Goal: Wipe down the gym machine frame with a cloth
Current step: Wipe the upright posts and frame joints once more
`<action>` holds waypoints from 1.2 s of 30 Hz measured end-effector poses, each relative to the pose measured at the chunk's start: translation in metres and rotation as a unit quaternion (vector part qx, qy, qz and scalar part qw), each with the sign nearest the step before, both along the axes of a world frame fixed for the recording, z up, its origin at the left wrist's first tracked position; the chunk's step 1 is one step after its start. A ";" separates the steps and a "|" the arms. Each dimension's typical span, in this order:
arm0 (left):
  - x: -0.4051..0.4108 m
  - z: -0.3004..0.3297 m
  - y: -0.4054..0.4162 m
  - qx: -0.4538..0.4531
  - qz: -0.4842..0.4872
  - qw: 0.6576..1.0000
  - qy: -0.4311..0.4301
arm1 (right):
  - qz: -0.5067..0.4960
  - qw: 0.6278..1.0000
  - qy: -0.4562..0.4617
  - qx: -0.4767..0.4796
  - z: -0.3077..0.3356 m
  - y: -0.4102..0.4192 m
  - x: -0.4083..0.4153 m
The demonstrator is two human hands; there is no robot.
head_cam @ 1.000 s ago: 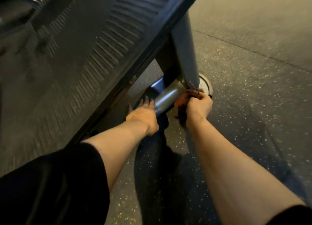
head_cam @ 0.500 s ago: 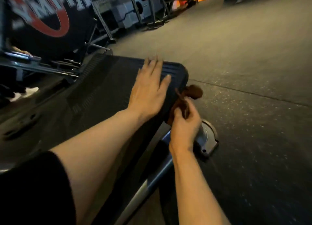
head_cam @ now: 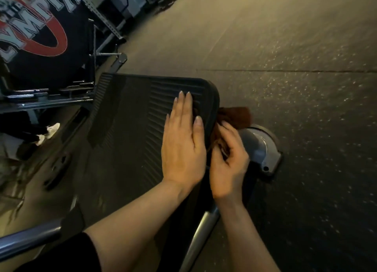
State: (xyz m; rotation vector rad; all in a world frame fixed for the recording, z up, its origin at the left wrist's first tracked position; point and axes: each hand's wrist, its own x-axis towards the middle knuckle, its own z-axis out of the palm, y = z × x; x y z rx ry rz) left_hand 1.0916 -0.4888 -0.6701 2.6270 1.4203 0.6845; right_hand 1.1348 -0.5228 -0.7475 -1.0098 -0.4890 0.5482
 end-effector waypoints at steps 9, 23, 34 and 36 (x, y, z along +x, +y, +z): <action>0.003 0.004 -0.004 -0.026 0.009 1.000 0.003 | 0.093 0.948 0.197 -0.232 0.025 0.013 0.051; 0.006 0.023 -0.002 -0.087 0.040 0.990 0.106 | 0.068 0.766 0.565 -0.300 0.085 0.035 0.147; 0.120 0.078 0.051 -0.147 0.167 0.975 0.010 | 0.310 0.740 0.330 -0.498 0.094 0.138 0.204; 0.144 0.078 0.078 -0.244 0.114 0.959 0.085 | 0.352 0.747 0.263 -0.499 0.087 0.162 0.213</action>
